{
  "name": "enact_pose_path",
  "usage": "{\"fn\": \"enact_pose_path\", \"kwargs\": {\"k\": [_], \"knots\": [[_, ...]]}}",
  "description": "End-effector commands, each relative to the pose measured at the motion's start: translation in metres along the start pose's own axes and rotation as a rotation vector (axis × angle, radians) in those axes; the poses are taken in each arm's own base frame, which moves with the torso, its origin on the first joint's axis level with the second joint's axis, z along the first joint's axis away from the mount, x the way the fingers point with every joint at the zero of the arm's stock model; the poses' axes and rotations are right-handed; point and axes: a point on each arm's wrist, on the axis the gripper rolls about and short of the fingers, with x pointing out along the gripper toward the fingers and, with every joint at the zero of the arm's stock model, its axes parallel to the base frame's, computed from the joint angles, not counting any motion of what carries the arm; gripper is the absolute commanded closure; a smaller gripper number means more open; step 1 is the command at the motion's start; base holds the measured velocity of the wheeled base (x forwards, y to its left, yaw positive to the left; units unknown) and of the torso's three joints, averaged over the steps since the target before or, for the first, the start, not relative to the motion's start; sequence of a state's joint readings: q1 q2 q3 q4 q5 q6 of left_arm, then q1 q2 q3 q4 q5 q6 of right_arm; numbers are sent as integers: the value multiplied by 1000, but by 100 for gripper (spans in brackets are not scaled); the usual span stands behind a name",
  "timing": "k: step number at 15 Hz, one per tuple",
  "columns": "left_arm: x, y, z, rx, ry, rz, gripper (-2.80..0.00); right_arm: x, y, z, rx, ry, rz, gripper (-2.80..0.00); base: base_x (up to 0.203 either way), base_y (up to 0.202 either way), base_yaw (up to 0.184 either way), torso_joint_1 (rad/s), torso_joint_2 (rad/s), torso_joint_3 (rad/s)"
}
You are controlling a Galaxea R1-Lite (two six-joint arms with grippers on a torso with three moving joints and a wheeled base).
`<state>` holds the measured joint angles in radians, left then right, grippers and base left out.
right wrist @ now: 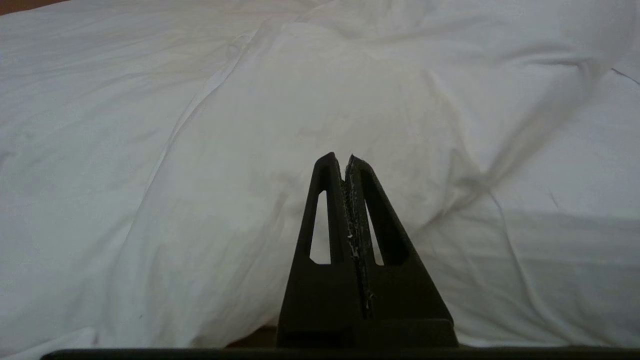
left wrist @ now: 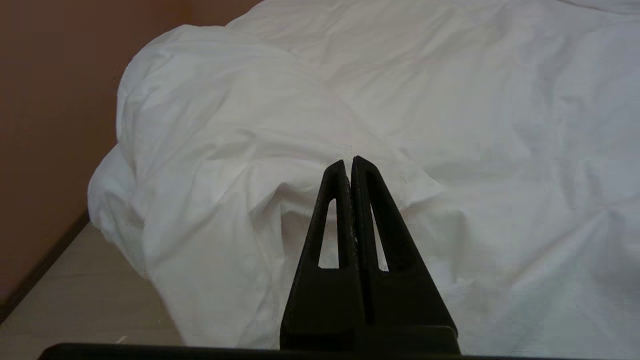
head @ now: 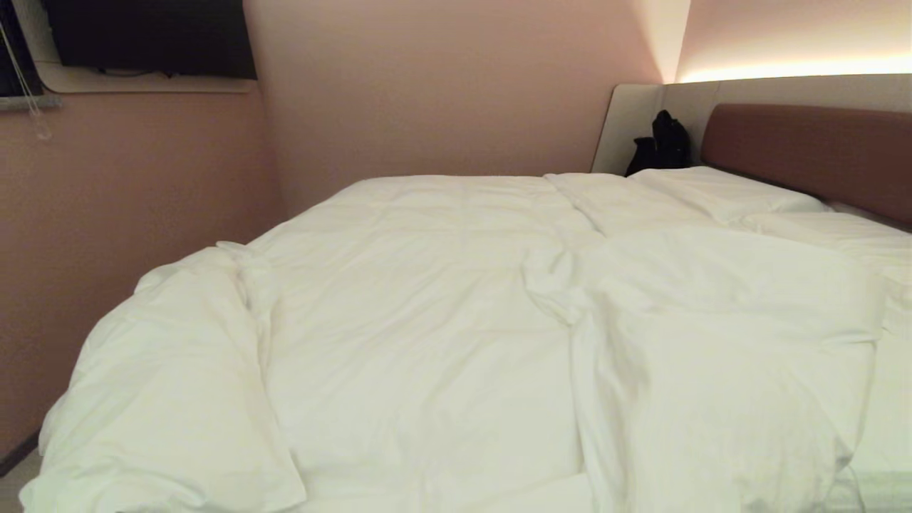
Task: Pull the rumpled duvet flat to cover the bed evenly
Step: Flatten the corners of the folded blanket
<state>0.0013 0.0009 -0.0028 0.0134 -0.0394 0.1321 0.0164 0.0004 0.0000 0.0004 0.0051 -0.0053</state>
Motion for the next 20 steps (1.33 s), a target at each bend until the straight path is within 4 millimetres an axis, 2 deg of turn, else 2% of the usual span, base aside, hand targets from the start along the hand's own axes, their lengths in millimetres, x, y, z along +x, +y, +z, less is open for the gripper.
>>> {"fn": "enact_pose_path", "kwargs": {"k": [1,7,17,20], "knots": [[0,0,0,1,-1,1,0,0,0,0,1,-1,1,0,-199,0,-1,0,2,0],[0,0,0,0,0,3,0,0,0,0,1,-1,0,0,-175,0,1,0,1,3],[0,0,0,-2,-1,-2,0,0,0,0,1,-1,1,0,0,0,0,0,0,0],[0,0,0,-3,-1,-2,0,0,0,0,0,-1,0,0,2,133,-2,2,1,5]]}}
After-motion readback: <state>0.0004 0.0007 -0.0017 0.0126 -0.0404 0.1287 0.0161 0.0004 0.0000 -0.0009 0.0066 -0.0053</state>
